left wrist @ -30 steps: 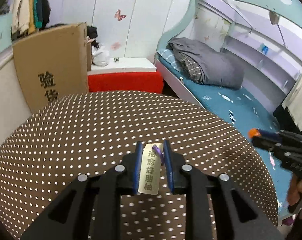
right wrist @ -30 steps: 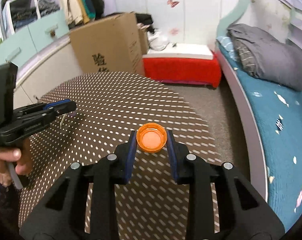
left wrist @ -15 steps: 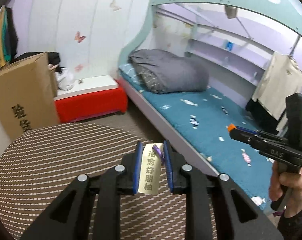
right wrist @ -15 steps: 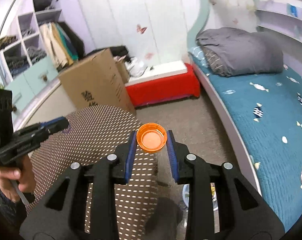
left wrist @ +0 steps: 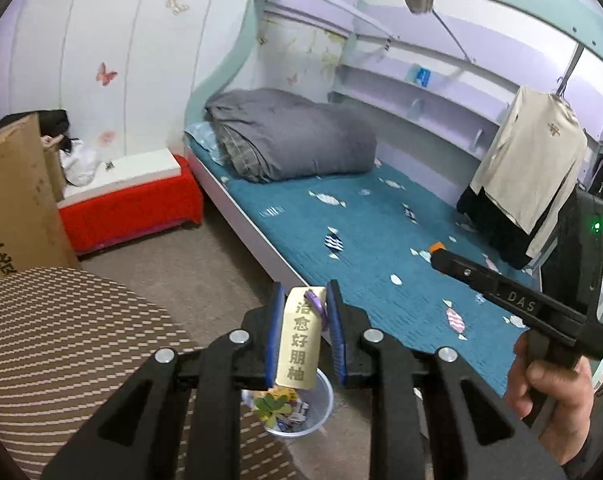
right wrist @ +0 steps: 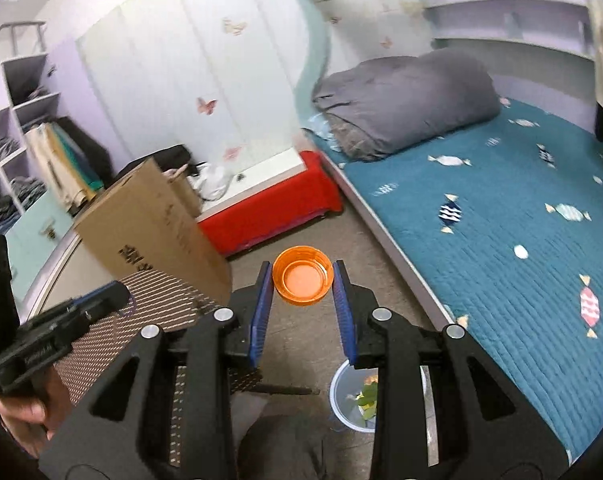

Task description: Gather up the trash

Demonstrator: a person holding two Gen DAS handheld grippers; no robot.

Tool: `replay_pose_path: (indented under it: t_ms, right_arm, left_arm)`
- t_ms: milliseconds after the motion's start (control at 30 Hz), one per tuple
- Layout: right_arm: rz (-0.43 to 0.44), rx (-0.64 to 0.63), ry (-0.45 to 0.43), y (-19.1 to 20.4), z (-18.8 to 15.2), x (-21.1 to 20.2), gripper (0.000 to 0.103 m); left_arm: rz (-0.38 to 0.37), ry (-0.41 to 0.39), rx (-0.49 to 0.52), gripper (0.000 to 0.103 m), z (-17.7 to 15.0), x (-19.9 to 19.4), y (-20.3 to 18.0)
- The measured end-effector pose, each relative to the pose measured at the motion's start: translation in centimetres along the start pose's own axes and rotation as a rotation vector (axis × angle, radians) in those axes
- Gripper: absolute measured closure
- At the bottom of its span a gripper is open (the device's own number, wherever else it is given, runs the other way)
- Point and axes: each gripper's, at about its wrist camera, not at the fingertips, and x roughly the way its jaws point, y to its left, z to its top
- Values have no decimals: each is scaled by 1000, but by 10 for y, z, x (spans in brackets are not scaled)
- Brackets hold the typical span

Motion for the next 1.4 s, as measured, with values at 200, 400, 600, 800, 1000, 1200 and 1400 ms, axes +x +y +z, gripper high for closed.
replay_pose_path:
  t_ms: [200, 400, 600, 800, 1000, 1200, 1400]
  right_arm:
    - [-31, 66, 39, -37, -4, 26, 73]
    - [-45, 120, 125, -65, -21, 66, 73]
    - [-52, 196, 204, -89, -44, 103, 73]
    - [-42, 254, 283, -103, -62, 136, 73]
    - [-45, 320, 377, -119, -86, 165, 28]
    - [-72, 373, 392, -125, -99, 156, 8]
    - [-99, 351, 346, -113, -89, 123, 6]
  left_arm:
    - [0, 83, 19, 82, -4, 55, -22]
    - [71, 216, 40, 82, -21, 116, -28]
    - [93, 336, 40, 82, -34, 162, -20]
    - [127, 422, 57, 50, -44, 193, -17]
    - [191, 433, 3, 13, -45, 197, -3]
    - [222, 383, -24, 10, -40, 171, 7]
    - [214, 307, -20, 9, -34, 130, 0]
